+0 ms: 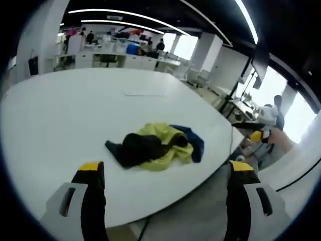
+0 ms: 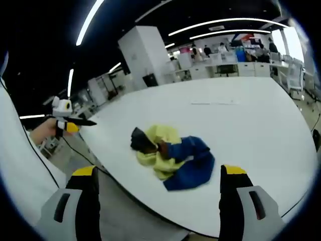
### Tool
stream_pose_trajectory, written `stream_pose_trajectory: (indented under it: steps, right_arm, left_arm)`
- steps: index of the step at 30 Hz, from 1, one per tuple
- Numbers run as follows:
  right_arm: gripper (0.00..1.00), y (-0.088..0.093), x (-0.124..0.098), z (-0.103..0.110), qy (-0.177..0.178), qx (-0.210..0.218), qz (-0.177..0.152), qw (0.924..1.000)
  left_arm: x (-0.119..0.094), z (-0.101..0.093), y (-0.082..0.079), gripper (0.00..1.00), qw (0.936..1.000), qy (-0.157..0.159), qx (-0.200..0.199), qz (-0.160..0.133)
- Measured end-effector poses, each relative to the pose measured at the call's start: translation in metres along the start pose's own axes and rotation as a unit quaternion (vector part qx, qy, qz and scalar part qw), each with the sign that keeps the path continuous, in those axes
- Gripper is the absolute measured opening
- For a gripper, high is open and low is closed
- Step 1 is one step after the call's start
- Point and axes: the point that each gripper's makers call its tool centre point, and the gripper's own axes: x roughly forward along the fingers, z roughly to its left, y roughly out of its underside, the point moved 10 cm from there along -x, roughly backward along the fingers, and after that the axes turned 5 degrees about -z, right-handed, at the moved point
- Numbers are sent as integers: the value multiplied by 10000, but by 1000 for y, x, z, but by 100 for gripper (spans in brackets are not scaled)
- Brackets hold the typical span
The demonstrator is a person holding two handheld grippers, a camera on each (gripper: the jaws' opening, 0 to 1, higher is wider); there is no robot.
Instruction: Fold the garment on the visible template until the final outline fits inside the template.
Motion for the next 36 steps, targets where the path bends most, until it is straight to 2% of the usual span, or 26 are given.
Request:
stream_pose_trajectory:
  steps: [36]
  right_arm:
    - [100, 2, 2, 0, 5, 11, 40, 10000]
  left_arm:
    - [3, 0, 4, 98, 10000, 22, -64, 45]
